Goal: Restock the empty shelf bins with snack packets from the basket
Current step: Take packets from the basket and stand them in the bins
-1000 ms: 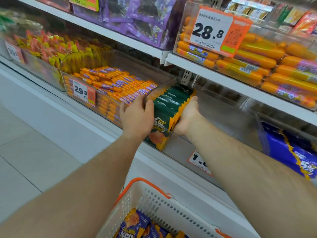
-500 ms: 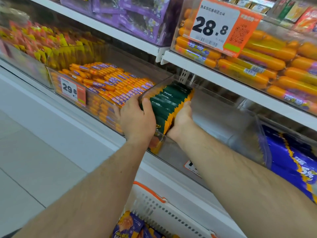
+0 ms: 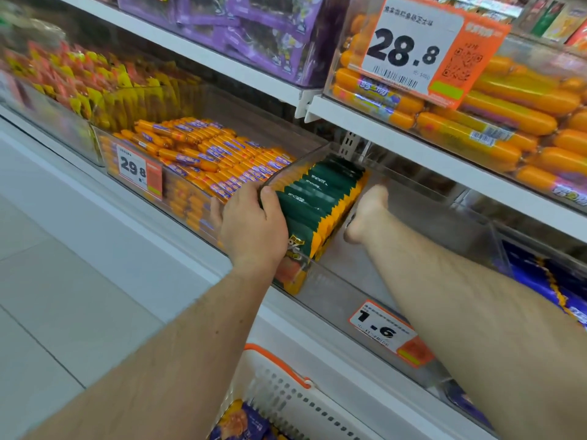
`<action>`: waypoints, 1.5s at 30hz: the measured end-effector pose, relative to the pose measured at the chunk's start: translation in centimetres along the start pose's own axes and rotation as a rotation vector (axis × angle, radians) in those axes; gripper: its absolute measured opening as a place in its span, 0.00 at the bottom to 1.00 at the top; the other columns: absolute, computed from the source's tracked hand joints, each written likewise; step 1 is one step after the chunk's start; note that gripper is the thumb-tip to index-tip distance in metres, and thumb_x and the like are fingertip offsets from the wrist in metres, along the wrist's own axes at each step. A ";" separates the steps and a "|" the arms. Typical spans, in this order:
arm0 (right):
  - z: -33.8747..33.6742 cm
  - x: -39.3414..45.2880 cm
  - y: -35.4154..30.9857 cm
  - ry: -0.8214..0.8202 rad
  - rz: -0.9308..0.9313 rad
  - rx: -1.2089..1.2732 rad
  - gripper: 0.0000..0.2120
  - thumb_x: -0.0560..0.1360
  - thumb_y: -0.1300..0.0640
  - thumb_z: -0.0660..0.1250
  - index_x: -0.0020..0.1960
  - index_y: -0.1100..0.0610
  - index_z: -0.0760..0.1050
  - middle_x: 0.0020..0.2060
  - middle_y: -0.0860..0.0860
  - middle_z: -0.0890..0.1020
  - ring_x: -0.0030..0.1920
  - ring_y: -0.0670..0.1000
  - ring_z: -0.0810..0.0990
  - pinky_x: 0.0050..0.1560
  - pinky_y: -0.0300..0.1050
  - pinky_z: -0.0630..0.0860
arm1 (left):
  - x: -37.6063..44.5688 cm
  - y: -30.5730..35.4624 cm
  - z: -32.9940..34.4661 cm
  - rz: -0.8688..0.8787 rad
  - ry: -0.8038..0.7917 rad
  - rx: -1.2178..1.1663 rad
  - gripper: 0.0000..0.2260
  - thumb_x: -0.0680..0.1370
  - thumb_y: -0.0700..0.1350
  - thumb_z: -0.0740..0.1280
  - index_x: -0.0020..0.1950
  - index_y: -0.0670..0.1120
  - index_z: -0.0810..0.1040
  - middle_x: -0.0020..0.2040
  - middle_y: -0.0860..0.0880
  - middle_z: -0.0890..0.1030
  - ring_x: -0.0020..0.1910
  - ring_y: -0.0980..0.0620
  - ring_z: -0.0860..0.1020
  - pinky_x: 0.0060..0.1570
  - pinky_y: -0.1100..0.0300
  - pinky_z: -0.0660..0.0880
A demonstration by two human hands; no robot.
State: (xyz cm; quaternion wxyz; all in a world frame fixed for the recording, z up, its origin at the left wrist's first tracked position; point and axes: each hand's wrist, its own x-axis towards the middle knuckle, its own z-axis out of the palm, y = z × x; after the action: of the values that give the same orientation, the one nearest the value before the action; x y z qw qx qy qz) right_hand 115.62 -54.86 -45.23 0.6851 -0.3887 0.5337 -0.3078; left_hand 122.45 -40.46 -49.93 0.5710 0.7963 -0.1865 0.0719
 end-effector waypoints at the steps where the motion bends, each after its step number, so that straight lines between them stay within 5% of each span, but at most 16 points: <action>1: 0.5 0.6 -0.3 0.005 -0.024 0.013 0.34 0.77 0.31 0.48 0.50 0.54 0.82 0.41 0.55 0.86 0.46 0.57 0.86 0.47 0.49 0.81 | -0.1 0.0 0.0 0.005 -0.002 -0.004 0.16 0.82 0.52 0.51 0.49 0.50 0.78 0.43 0.52 0.80 0.50 0.54 0.76 0.76 0.51 0.46; 5: 1.7 4.1 -0.1 -0.017 -0.066 0.009 0.45 0.63 0.19 0.52 0.56 0.53 0.83 0.48 0.56 0.86 0.49 0.60 0.85 0.56 0.58 0.79 | -0.1 0.0 0.2 0.012 0.030 -0.012 0.18 0.80 0.53 0.50 0.50 0.50 0.79 0.45 0.53 0.81 0.51 0.55 0.76 0.76 0.54 0.44; 12: 2.1 2.4 -0.4 -0.033 -0.088 0.049 0.37 0.74 0.27 0.51 0.49 0.57 0.81 0.47 0.56 0.86 0.48 0.57 0.85 0.56 0.53 0.80 | 0.0 -0.3 0.4 0.012 0.039 -0.020 0.15 0.81 0.51 0.52 0.49 0.49 0.78 0.43 0.52 0.80 0.51 0.53 0.76 0.75 0.53 0.45; 17: 0.5 0.6 -0.4 -0.044 -0.112 0.057 0.34 0.77 0.32 0.48 0.57 0.56 0.81 0.51 0.56 0.85 0.53 0.57 0.83 0.63 0.55 0.76 | 0.0 0.8 -0.7 -0.020 -0.034 -0.034 0.14 0.82 0.49 0.52 0.45 0.49 0.75 0.38 0.52 0.77 0.44 0.57 0.73 0.74 0.47 0.50; 21: -0.2 -4.3 -0.7 -0.042 -0.131 -0.032 0.31 0.81 0.37 0.48 0.75 0.55 0.65 0.72 0.53 0.70 0.69 0.56 0.70 0.70 0.52 0.64 | -0.9 1.2 -2.7 0.036 -0.130 -0.026 0.19 0.81 0.52 0.54 0.66 0.45 0.74 0.61 0.46 0.78 0.66 0.47 0.72 0.75 0.43 0.50; 23: -1.4 -6.8 -0.5 0.017 -0.282 -0.112 0.23 0.81 0.42 0.54 0.65 0.57 0.71 0.61 0.53 0.77 0.60 0.57 0.74 0.61 0.52 0.70 | -2.4 1.7 -3.8 0.189 -0.095 0.032 0.24 0.77 0.53 0.57 0.69 0.43 0.71 0.67 0.45 0.74 0.69 0.45 0.68 0.73 0.41 0.55; 26: -3.7 -10.8 0.3 0.185 -0.674 -0.373 0.15 0.81 0.47 0.58 0.45 0.58 0.73 0.36 0.49 0.75 0.40 0.51 0.73 0.41 0.43 0.68 | -5.7 2.8 -5.1 0.367 -0.112 0.024 0.18 0.74 0.52 0.60 0.60 0.46 0.74 0.60 0.47 0.74 0.63 0.45 0.70 0.66 0.43 0.62; 28: -5.2 -13.4 1.9 0.183 -0.981 -0.413 0.14 0.81 0.51 0.60 0.39 0.55 0.72 0.32 0.46 0.72 0.34 0.45 0.70 0.34 0.38 0.64 | -8.1 3.7 -6.1 0.427 -0.288 0.060 0.09 0.74 0.50 0.62 0.53 0.50 0.74 0.52 0.50 0.77 0.54 0.46 0.74 0.58 0.49 0.66; 30: -6.8 -15.5 4.3 0.113 -1.272 -0.330 0.15 0.79 0.55 0.61 0.33 0.54 0.67 0.28 0.46 0.68 0.32 0.48 0.67 0.36 0.44 0.63 | -10.4 3.9 -7.0 0.488 -0.605 0.257 0.01 0.76 0.49 0.63 0.45 0.53 0.72 0.45 0.51 0.77 0.46 0.46 0.74 0.47 0.54 0.66; 33: -10.2 -16.2 9.6 0.004 -1.425 -0.334 0.18 0.78 0.57 0.60 0.30 0.52 0.61 0.25 0.48 0.63 0.29 0.52 0.65 0.32 0.47 0.61 | -13.5 2.4 -7.2 0.539 -1.159 0.652 0.11 0.77 0.50 0.62 0.35 0.52 0.67 0.37 0.52 0.72 0.40 0.47 0.71 0.42 0.54 0.67; 37: -16.6 -13.3 19.3 -0.030 -1.197 -0.565 0.20 0.78 0.54 0.60 0.29 0.52 0.60 0.25 0.45 0.61 0.28 0.48 0.61 0.32 0.46 0.56 | -16.5 -1.4 -6.0 0.532 -1.595 0.878 0.13 0.79 0.50 0.61 0.37 0.46 0.73 0.37 0.48 0.74 0.36 0.47 0.71 0.41 0.53 0.70; 42: -25.8 -8.9 29.2 -0.162 -0.453 -1.364 0.17 0.79 0.48 0.61 0.33 0.53 0.68 0.28 0.49 0.71 0.31 0.52 0.72 0.33 0.46 0.66 | -18.4 -4.1 -4.7 0.533 -1.739 0.995 0.11 0.77 0.53 0.59 0.40 0.49 0.72 0.38 0.49 0.72 0.36 0.48 0.67 0.39 0.53 0.67; 45: -29.7 -7.8 33.5 -0.341 -0.116 -1.680 0.13 0.74 0.42 0.66 0.48 0.50 0.73 0.46 0.51 0.77 0.52 0.55 0.79 0.45 0.47 0.73 | -19.1 -4.1 -4.0 0.507 -1.799 0.948 0.12 0.79 0.51 0.59 0.39 0.47 0.68 0.35 0.48 0.68 0.33 0.48 0.64 0.38 0.54 0.65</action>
State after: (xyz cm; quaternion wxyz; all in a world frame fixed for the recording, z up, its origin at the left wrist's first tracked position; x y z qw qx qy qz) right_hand 85.17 -37.35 -74.01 0.2242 -0.8347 0.4535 0.2175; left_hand 106.85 -31.49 -58.40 -0.1806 0.6360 -0.6565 -0.3633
